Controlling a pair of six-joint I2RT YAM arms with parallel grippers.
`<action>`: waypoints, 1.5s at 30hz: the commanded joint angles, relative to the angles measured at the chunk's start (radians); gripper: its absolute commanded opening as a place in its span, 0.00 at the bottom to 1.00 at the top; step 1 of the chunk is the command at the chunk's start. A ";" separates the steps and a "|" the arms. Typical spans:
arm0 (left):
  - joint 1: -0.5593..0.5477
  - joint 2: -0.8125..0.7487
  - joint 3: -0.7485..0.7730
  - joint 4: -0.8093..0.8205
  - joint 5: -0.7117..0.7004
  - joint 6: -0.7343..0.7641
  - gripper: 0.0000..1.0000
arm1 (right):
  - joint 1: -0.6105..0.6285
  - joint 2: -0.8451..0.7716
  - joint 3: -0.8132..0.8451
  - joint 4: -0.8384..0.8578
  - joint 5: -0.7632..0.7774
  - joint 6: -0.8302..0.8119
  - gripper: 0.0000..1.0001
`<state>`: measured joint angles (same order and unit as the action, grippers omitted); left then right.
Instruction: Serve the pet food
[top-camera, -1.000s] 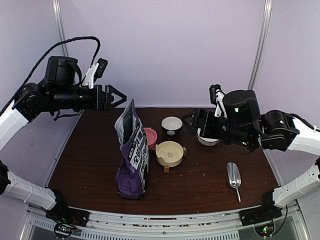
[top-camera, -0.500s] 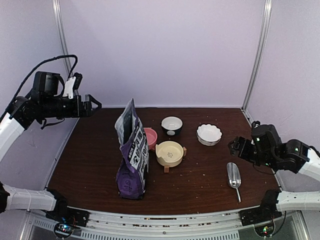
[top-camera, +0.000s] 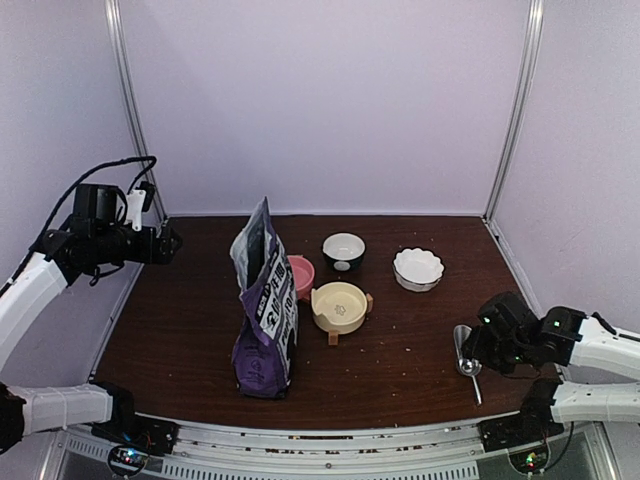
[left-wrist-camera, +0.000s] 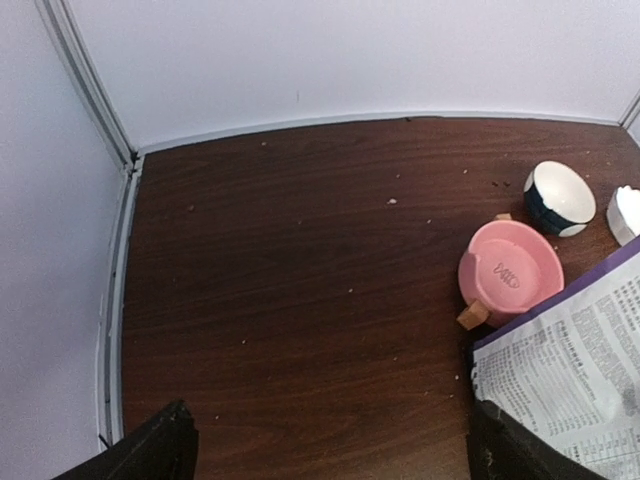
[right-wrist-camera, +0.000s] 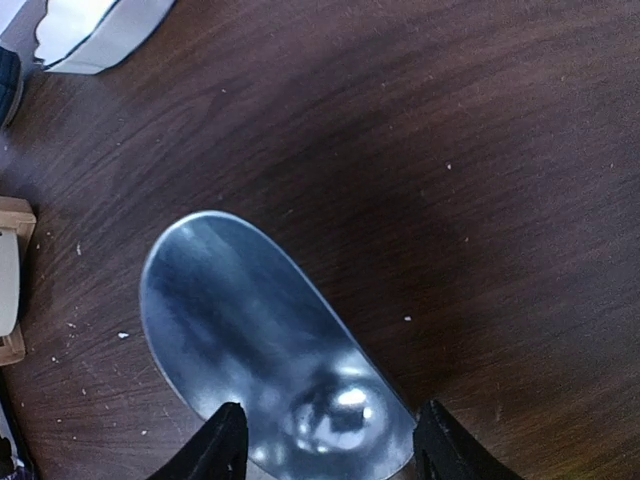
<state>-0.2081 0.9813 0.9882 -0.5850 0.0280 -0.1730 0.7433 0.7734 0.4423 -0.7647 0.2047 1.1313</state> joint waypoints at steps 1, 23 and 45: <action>0.006 -0.029 -0.041 0.099 -0.079 0.046 0.96 | -0.005 0.053 -0.029 0.052 -0.044 0.051 0.56; 0.006 -0.024 -0.027 0.062 -0.135 0.100 0.96 | -0.004 0.122 -0.092 0.178 -0.110 0.077 0.33; 0.006 -0.046 -0.045 0.083 -0.133 0.099 0.95 | 0.038 0.149 -0.006 0.219 -0.097 -0.009 0.00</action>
<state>-0.2081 0.9569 0.9463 -0.5568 -0.1120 -0.0860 0.7517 0.9443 0.3626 -0.5503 0.0681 1.1572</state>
